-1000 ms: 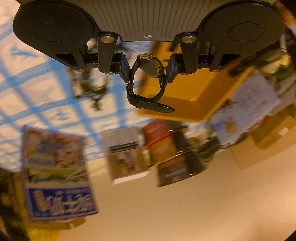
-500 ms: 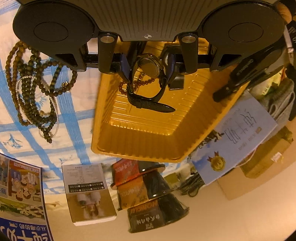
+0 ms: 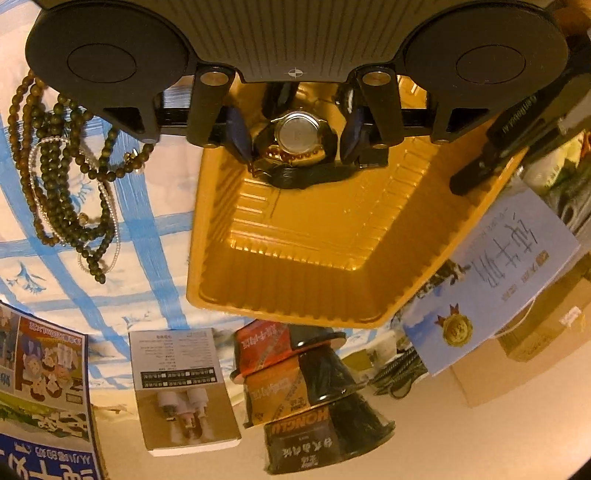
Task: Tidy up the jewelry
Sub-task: 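Carry the wristwatch into the orange tray and open the right tool, then move the right tool back to the dark bead strands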
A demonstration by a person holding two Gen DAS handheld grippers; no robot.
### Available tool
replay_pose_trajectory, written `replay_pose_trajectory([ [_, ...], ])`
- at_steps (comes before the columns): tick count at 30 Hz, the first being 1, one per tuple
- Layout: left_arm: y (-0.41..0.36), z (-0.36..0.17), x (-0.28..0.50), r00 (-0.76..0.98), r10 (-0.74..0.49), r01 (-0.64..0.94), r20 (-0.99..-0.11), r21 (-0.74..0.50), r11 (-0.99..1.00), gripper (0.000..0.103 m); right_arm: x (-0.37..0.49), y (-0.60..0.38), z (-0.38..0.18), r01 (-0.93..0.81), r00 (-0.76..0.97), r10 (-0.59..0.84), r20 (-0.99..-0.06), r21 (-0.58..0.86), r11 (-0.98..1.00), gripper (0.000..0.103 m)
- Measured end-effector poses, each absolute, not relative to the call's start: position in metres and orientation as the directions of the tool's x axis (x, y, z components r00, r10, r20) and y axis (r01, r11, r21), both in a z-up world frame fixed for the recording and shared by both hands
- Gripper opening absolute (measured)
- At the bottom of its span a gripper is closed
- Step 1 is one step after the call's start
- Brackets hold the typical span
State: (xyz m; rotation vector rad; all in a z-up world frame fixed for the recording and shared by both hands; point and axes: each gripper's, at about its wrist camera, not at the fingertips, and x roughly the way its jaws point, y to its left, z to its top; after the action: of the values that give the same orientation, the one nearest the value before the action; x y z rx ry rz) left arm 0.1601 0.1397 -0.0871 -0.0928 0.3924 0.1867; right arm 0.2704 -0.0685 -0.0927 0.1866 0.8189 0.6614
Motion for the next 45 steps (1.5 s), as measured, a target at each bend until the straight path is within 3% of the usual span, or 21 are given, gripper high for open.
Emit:
replay_pose_trajectory([
  [2, 0.14, -0.087, 0.161, 0.907, 0.164, -0.199, -0.389, -0.053, 0.979, 0.003, 0.27, -0.069, -0.089, -0.475, 0.509, 0.614, -0.603, 0.399, 0.785, 0.065],
  [5, 0.14, -0.087, 0.161, 0.906, 0.166, -0.201, -0.39, -0.051, 0.978, 0.003, 0.269, -0.07, -0.084, -0.479, 0.521, 0.613, -0.594, 0.391, 0.786, 0.069],
  [16, 0.139, -0.088, 0.161, 0.906, 0.166, -0.201, -0.39, -0.05, 0.978, 0.003, 0.258, -0.084, -0.074, -0.482, 0.545, 0.621, -0.563, 0.396, 0.782, 0.07],
  [23, 0.14, -0.089, 0.161, 0.906, 0.166, -0.201, -0.39, -0.051, 0.978, 0.003, 0.236, -0.125, -0.064, -0.486, 0.582, 0.647, -0.492, 0.427, 0.762, 0.07],
  [33, 0.14, -0.09, 0.161, 0.906, 0.166, -0.201, -0.39, -0.049, 0.978, 0.003, 0.226, -0.187, -0.083, -0.361, 0.662, 0.511, -0.548, 0.364, 0.859, 0.069],
  [42, 0.139, -0.089, 0.161, 0.905, 0.169, -0.202, -0.389, -0.043, 0.979, 0.003, 0.226, -0.211, -0.098, -0.312, 0.673, 0.44, -0.595, 0.311, 0.898, 0.051],
  [45, 0.138, -0.088, 0.161, 0.905, 0.172, -0.202, -0.389, -0.039, 0.979, 0.003, 0.229, -0.208, -0.102, -0.331, 0.666, 0.435, -0.606, 0.282, 0.901, 0.037],
])
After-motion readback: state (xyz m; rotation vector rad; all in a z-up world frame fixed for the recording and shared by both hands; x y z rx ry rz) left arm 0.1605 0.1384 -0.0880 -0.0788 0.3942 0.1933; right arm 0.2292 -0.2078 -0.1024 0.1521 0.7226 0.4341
